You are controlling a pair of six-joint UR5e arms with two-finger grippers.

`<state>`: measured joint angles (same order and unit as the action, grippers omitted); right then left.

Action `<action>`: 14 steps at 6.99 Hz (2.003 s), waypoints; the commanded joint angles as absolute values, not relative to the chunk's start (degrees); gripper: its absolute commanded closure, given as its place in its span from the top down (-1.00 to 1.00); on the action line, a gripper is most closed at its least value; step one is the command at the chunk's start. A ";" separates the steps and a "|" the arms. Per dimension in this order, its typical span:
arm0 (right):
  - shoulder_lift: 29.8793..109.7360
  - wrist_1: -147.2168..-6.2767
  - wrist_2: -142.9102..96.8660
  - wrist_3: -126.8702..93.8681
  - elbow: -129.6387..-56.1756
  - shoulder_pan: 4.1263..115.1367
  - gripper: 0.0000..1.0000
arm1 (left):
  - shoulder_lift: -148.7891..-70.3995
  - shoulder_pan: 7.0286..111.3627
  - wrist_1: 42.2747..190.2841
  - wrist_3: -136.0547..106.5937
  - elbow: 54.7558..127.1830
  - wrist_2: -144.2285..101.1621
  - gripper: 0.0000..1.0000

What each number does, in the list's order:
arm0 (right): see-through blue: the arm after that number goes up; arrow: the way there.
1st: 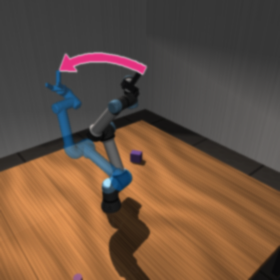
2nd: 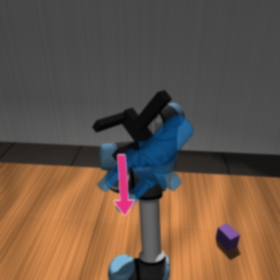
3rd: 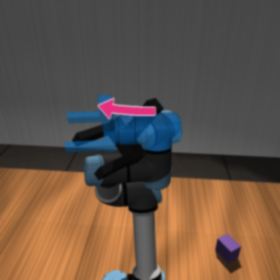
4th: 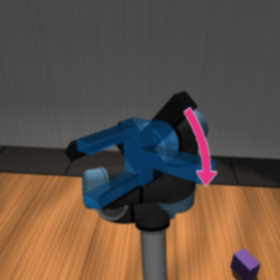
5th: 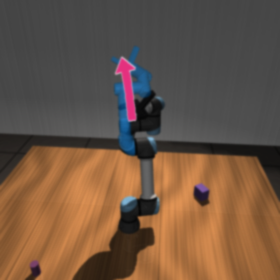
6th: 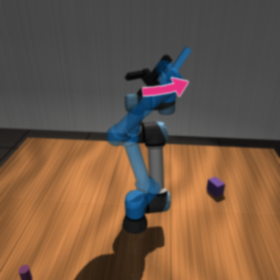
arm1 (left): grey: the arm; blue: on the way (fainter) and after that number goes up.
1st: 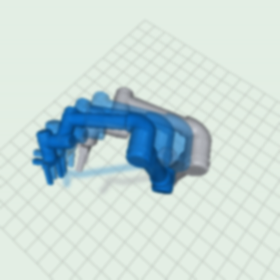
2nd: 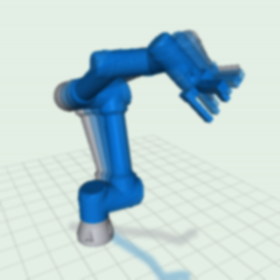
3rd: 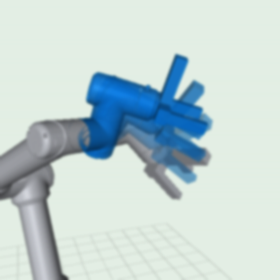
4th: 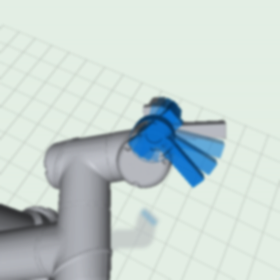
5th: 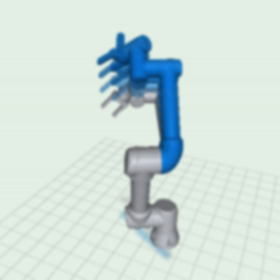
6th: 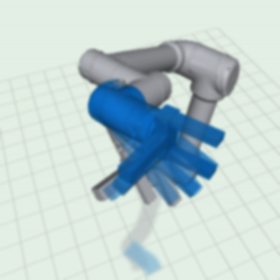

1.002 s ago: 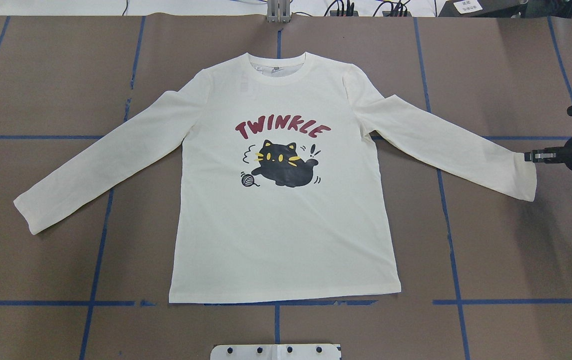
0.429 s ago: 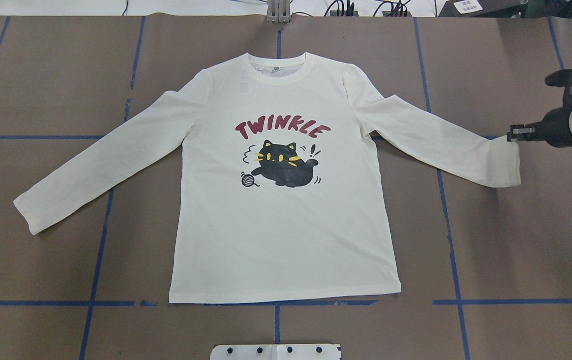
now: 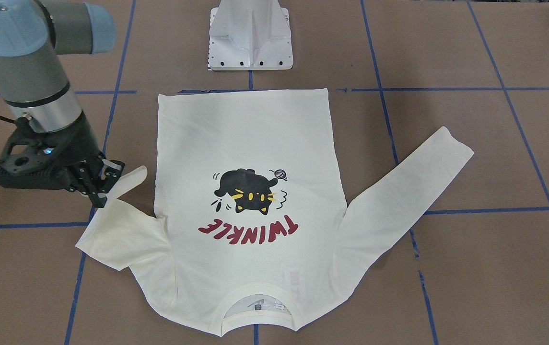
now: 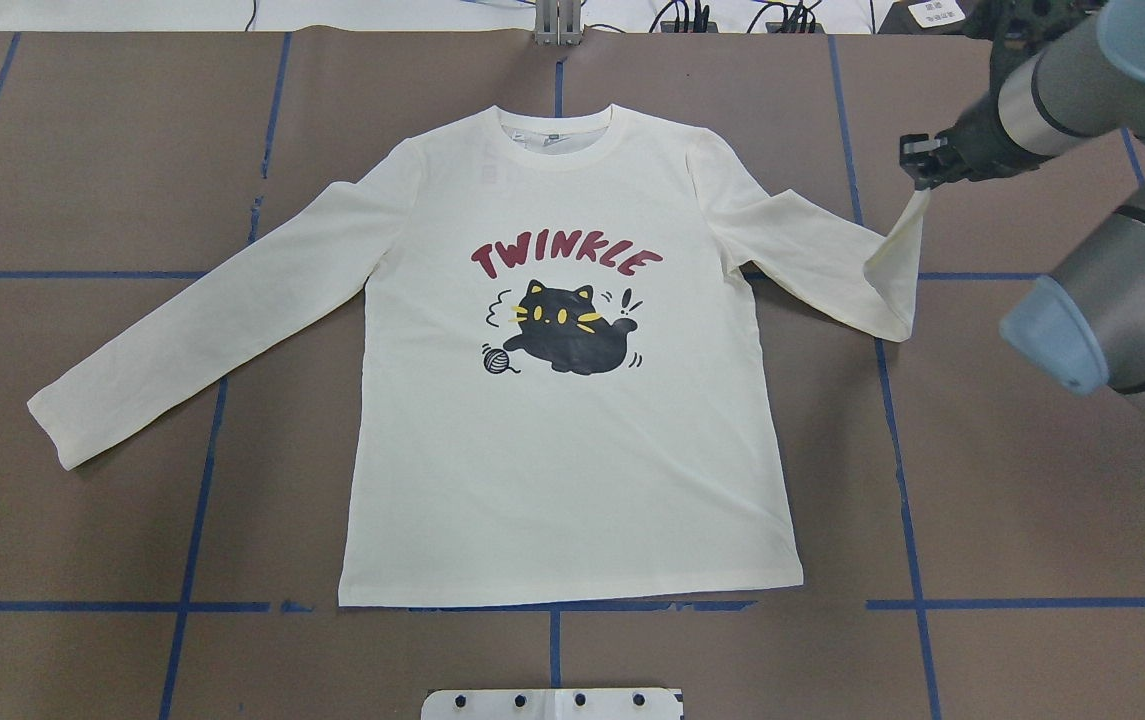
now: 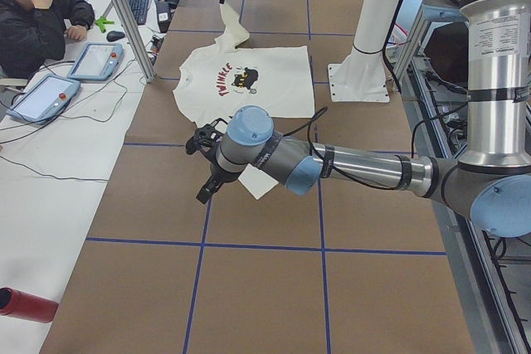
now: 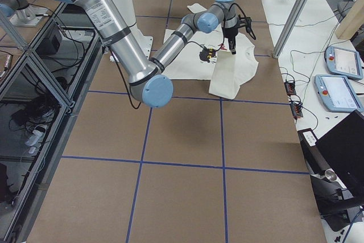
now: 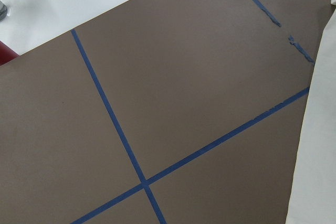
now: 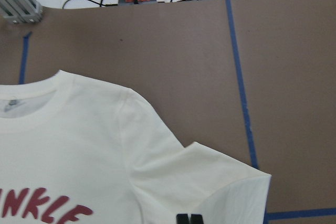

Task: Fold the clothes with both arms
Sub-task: 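Grasp the sleeve cuff with the right gripper and lift it, then carry the held sleeve across the shirt chest toward the other sleeve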

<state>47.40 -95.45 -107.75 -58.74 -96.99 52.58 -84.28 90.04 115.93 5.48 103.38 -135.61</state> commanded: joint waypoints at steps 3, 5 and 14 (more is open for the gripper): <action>22.27 -91.88 -89.28 -70.28 -70.90 37.14 -1.00 | -84.55 90.00 115.93 5.54 102.66 -135.62 1.00; 18.57 -82.99 -78.87 -74.68 -59.12 30.78 -1.00 | -84.46 90.00 115.93 5.54 102.48 -135.62 1.00; 7.99 -89.51 -96.55 -73.78 -53.41 38.02 1.00 | -89.71 89.83 116.10 4.23 100.82 -135.61 1.00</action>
<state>7.82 -85.35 -90.71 -77.62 -51.21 34.17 -86.87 89.90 116.01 5.10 101.87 -135.55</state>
